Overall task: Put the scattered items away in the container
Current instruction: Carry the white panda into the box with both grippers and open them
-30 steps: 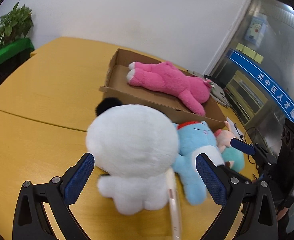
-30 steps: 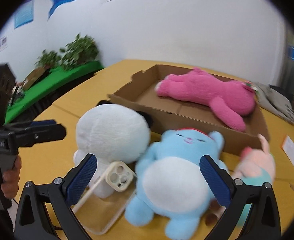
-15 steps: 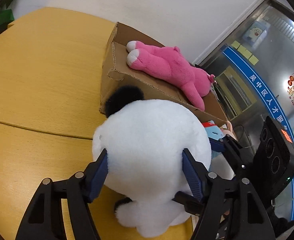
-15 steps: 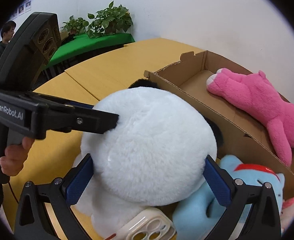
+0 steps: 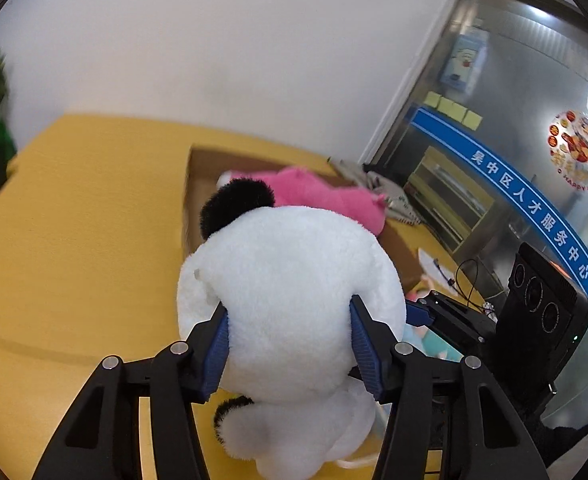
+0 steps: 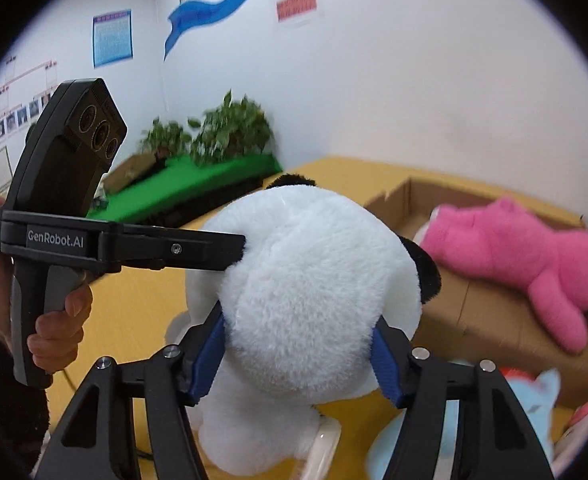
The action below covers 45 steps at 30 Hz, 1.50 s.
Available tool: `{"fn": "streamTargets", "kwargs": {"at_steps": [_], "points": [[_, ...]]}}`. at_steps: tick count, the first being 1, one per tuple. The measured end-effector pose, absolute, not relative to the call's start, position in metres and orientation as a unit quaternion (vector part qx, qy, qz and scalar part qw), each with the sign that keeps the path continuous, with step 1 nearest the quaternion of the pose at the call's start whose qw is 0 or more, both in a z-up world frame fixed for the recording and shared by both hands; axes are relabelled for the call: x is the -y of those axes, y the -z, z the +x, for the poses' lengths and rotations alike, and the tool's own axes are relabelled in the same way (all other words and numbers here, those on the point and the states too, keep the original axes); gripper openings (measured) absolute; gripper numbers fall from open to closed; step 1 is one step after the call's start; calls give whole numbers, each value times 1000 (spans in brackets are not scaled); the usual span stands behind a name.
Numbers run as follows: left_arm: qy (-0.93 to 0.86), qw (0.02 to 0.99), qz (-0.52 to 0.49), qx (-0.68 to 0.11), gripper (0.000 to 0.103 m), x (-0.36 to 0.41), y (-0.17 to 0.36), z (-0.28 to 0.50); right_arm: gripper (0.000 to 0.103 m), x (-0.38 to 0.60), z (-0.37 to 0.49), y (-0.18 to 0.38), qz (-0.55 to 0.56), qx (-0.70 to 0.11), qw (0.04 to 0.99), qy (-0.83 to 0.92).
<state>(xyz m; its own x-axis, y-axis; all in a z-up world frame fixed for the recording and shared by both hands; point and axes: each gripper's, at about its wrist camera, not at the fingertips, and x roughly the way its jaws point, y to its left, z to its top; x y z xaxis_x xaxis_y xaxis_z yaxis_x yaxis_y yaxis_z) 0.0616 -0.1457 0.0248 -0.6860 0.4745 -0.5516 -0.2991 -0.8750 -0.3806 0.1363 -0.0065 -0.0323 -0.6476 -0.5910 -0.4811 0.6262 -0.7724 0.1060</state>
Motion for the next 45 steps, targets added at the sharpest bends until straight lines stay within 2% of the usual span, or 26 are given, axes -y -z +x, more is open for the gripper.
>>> {"fn": "streamTargets", "kwargs": {"at_steps": [4,7,11,16,21,24,26,27,28,32,37,42,45], "points": [[-912,220,-331,99,59,134,-67,-11,64,-1,85,-12,232,-34,309,922],[-907,219,-345,102,60,129,-72,-66,64,-7,36,-26,242,-27,298,923],[-890,209,-387,120,61,124,-38,-130,64,-15,-26,-9,281,3,284,917],[-856,180,-463,139,63,123,35,-180,64,-17,-81,55,382,39,271,883],[-860,165,-477,77,71,108,59,-175,64,5,-90,87,451,-20,250,857],[-851,158,-492,92,78,117,63,-175,66,15,-89,91,453,-51,240,857],[-838,154,-512,112,89,127,72,-176,73,18,-87,93,463,-52,238,852],[-836,159,-512,118,90,130,75,-173,81,21,-86,97,473,-54,239,846],[-838,165,-508,117,90,130,74,-170,88,24,-85,101,488,-56,242,837],[-847,160,-495,111,90,130,65,-155,89,23,-78,119,524,-36,261,810],[-867,158,-462,97,88,136,50,-112,89,-23,-60,83,447,4,249,859],[-855,184,-480,63,85,116,69,-83,90,-52,-40,81,445,0,244,862],[-861,171,-476,60,83,117,73,-71,90,-56,-10,66,384,0,285,878]]}}
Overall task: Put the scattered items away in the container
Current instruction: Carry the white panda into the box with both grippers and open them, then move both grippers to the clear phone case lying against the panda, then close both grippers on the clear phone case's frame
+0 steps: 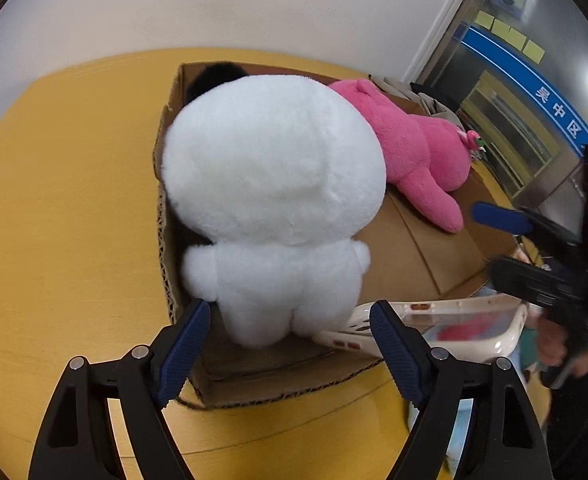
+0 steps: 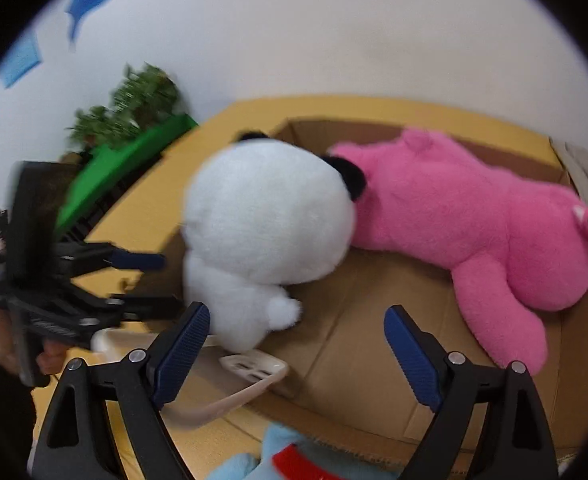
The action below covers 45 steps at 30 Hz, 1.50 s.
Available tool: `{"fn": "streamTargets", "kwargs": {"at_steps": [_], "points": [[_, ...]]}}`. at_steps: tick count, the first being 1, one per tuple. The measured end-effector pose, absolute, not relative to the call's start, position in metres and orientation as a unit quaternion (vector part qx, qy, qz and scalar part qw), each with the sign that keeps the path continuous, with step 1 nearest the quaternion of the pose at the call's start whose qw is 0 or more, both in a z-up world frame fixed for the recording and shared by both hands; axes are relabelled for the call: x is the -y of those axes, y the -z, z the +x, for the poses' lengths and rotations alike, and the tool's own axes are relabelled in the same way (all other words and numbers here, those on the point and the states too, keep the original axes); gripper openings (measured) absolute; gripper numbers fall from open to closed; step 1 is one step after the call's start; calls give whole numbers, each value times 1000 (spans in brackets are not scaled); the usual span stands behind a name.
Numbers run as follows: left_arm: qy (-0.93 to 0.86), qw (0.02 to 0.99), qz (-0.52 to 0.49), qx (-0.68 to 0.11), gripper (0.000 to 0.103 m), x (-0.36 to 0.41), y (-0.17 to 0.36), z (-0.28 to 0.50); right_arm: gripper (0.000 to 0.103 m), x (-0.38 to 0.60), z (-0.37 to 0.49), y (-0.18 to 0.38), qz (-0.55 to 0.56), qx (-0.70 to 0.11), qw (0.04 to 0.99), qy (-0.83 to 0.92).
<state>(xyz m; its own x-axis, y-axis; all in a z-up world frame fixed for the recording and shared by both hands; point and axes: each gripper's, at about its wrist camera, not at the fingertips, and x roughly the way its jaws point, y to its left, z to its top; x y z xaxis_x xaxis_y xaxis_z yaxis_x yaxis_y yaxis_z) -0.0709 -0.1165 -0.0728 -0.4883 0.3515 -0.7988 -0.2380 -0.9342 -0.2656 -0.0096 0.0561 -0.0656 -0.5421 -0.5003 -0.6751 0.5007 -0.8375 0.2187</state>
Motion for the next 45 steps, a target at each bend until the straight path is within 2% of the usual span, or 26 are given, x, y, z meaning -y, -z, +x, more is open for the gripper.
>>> {"fn": "streamTargets", "kwargs": {"at_steps": [2,5,6,7,9,12,14,15,16,22,25,26,27,28,29,30,32,35,36,37,38,41,45], "points": [[-865,171,-468,67,83,120,68,-61,90,-53,7,55,350,-9,318,881],[-877,176,-440,82,83,127,55,-45,86,-33,16,54,333,-74,334,879],[-879,177,-433,87,83,130,51,-39,68,-29,15,58,338,-94,327,877],[-881,179,-429,92,83,132,47,-35,37,-23,13,63,341,-111,318,878],[-882,181,-425,94,83,134,42,-24,13,-26,15,64,339,-121,314,879],[-886,178,-417,97,83,137,36,-13,14,-31,3,68,345,-94,320,877],[-884,183,-414,113,83,138,35,-14,27,-35,-4,71,345,-72,334,874],[-883,191,-411,119,83,136,34,-16,56,-37,-7,72,345,-64,338,873],[-882,201,-408,121,83,132,33,-21,80,-39,-10,72,340,-56,342,874],[-873,229,-413,124,84,104,35,-68,79,-44,-28,64,336,-42,347,875],[-863,222,-435,132,82,102,48,-89,79,-30,-41,78,369,-75,365,852],[-859,222,-442,136,77,102,54,-93,79,-25,-44,82,377,-87,373,843],[-852,224,-452,140,59,102,60,-97,79,-21,-46,85,383,-95,378,837],[-846,223,-464,142,49,101,66,-101,79,-17,-50,87,389,-99,384,831],[-842,218,-474,140,29,100,72,-104,79,-13,-53,89,395,-100,388,827],[-841,214,-478,135,24,99,75,-105,81,-9,-57,91,405,-103,390,821],[-842,217,-476,134,23,100,75,-104,79,-1,-63,97,420,-111,385,814],[-846,214,-468,142,23,105,71,-100,68,0,-69,102,432,-99,382,811],[-849,214,-461,145,22,107,67,-98,61,-3,-68,101,428,-92,386,812],[-852,216,-454,148,21,109,62,-95,47,-7,-67,100,422,-85,385,816],[-853,222,-448,152,21,111,58,-92,41,-12,-67,98,416,-76,384,821],[-859,236,-428,151,20,110,42,-82,39,-30,-63,85,388,-27,403,829],[-870,239,-410,138,19,105,19,-69,39,-40,-49,69,358,-12,416,836]]}}
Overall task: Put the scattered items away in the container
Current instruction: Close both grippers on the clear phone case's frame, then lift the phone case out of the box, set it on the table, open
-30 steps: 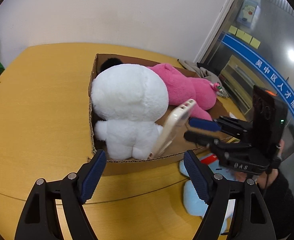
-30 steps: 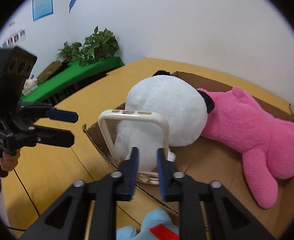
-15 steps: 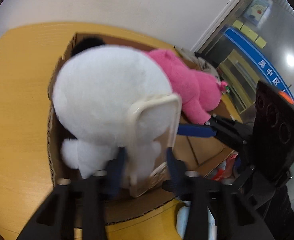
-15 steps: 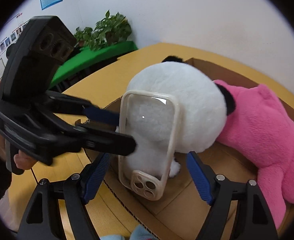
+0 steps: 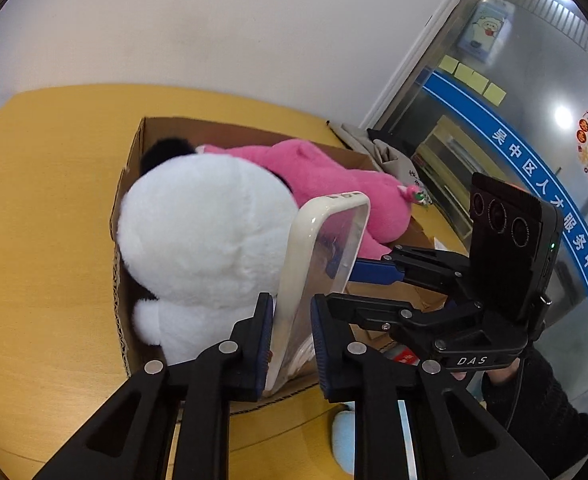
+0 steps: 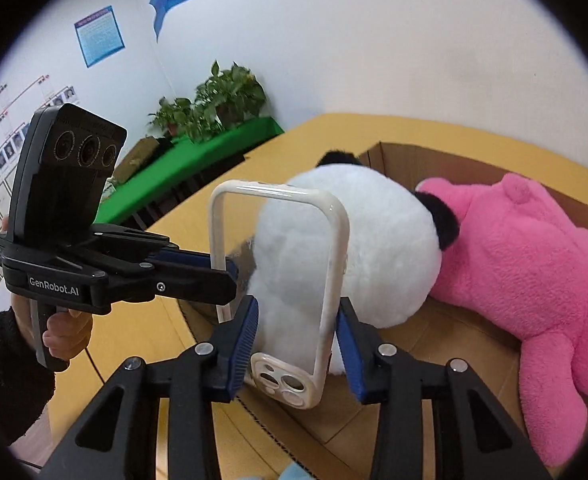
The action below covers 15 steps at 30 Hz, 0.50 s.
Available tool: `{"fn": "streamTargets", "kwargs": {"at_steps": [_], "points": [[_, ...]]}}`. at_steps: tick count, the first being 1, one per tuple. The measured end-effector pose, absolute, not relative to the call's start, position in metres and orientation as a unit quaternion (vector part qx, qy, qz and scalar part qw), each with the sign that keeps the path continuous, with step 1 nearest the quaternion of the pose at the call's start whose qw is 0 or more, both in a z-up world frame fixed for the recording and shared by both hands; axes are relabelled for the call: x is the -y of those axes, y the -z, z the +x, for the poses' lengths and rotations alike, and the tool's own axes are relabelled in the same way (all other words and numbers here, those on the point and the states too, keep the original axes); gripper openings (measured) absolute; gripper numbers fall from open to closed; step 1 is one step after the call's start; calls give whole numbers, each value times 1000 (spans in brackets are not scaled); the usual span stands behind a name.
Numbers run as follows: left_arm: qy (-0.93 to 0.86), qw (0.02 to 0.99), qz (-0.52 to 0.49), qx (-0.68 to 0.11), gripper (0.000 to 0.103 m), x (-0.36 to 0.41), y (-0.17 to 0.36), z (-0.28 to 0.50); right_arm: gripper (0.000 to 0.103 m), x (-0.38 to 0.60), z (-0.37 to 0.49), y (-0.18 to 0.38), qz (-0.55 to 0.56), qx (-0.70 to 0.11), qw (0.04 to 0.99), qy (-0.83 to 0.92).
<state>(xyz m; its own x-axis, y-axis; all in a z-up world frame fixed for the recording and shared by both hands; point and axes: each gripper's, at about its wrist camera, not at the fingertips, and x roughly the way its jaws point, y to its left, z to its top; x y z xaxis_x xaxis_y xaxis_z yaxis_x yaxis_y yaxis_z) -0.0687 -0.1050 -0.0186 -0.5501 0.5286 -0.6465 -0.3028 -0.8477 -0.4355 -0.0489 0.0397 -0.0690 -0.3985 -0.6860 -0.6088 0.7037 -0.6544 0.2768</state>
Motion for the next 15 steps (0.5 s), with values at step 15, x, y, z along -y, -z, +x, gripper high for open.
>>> {"fn": "streamTargets", "kwargs": {"at_steps": [15], "points": [[-865,224,-441,85,19,102,5,41,37,-45,64,37,407,21,416,813]]}}
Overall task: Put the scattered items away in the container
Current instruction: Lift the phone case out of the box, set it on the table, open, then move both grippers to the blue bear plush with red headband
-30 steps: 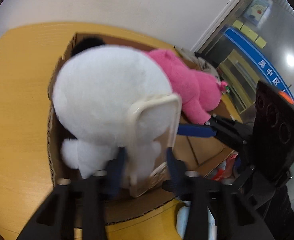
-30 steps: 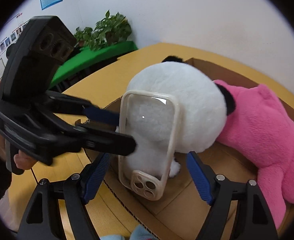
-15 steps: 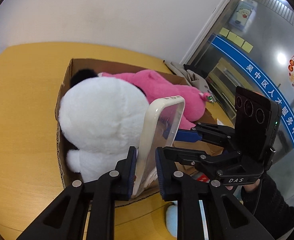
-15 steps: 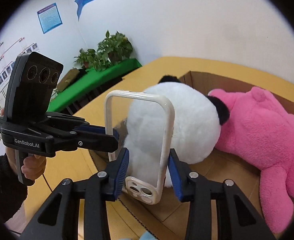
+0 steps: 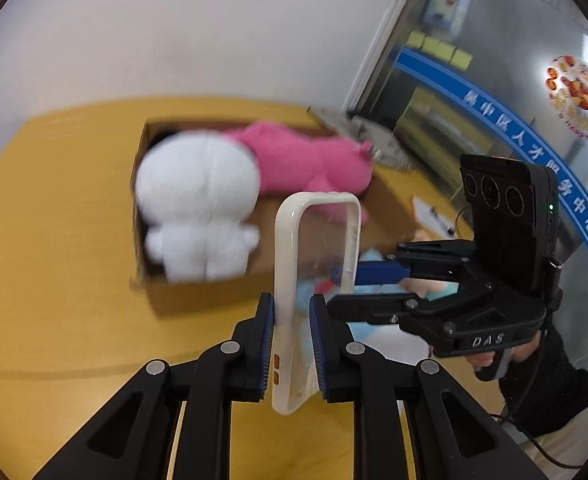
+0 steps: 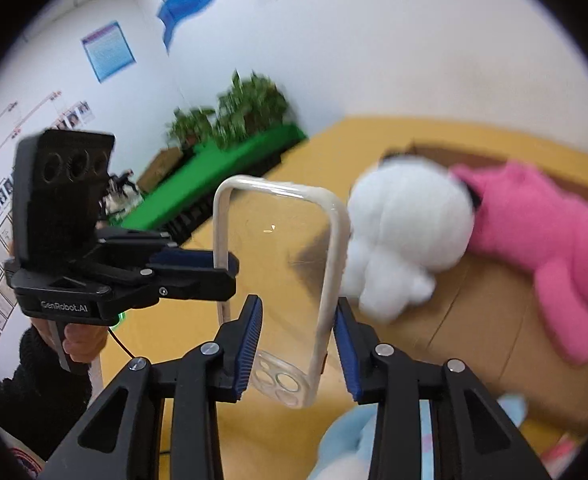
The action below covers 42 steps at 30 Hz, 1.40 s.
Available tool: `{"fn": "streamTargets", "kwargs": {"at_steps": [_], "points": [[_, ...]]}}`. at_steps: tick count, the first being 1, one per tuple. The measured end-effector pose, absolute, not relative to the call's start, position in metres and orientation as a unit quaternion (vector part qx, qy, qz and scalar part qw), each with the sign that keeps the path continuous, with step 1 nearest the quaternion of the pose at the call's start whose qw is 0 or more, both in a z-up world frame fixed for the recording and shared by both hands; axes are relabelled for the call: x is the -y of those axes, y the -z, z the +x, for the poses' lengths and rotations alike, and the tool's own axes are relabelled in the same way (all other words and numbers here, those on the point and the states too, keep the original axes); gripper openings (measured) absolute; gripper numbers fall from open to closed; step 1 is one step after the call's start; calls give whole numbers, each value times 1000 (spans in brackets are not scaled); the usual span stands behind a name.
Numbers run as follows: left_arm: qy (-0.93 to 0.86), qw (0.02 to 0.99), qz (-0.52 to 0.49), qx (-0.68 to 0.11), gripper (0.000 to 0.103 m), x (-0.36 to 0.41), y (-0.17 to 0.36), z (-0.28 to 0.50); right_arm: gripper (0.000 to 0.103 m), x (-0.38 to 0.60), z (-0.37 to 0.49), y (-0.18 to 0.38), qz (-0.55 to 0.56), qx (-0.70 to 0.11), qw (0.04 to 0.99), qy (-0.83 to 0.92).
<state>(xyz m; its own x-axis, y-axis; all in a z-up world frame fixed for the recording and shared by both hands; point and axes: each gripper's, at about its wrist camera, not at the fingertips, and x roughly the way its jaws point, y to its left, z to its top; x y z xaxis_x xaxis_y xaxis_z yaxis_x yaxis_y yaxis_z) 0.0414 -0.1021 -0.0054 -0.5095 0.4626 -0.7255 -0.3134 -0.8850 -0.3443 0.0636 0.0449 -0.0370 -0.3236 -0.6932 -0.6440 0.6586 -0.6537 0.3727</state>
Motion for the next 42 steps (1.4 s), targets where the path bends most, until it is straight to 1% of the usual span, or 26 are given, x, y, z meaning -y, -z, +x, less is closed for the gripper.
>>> {"fn": "streamTargets", "kwargs": {"at_steps": [3,5,6,7,8,9,10,11,12,14,17,22,26,31,33,35,42], "points": [[-844,214,-483,96,18,106,43,49,38,-29,78,83,466,23,400,789],[-842,189,-498,84,19,106,62,57,40,-24,84,99,480,12,386,788],[-846,175,-498,79,21,107,64,62,49,-24,88,103,479,4,375,794],[-850,163,-495,78,25,110,65,66,63,-25,93,105,475,-1,367,800],[-857,153,-486,80,40,113,62,69,68,-30,99,103,468,1,363,805],[-865,142,-474,81,56,117,56,73,77,-36,106,100,461,5,360,811],[-874,132,-460,80,66,118,50,77,80,-42,112,97,453,7,351,820],[-884,118,-446,76,82,119,43,81,80,-50,119,92,443,6,337,831],[-893,106,-431,71,89,119,37,87,80,-60,130,85,430,3,323,843],[-900,111,-415,68,89,111,28,90,80,-82,147,74,402,3,301,865],[-890,157,-424,61,89,80,26,86,81,-121,167,61,373,14,258,891],[-871,238,-423,74,89,32,22,86,81,-154,172,60,384,15,203,900],[-870,234,-427,76,90,7,25,93,81,-160,180,64,380,-2,160,911],[-882,210,-414,79,90,-10,25,113,81,-169,189,73,378,0,127,917],[-888,203,-405,84,95,-14,25,120,81,-169,192,75,379,-5,123,917],[-891,198,-399,91,98,-17,26,125,81,-169,194,75,377,-10,122,918],[-888,202,-398,106,98,-19,31,125,81,-170,196,77,372,-19,130,919]]}}
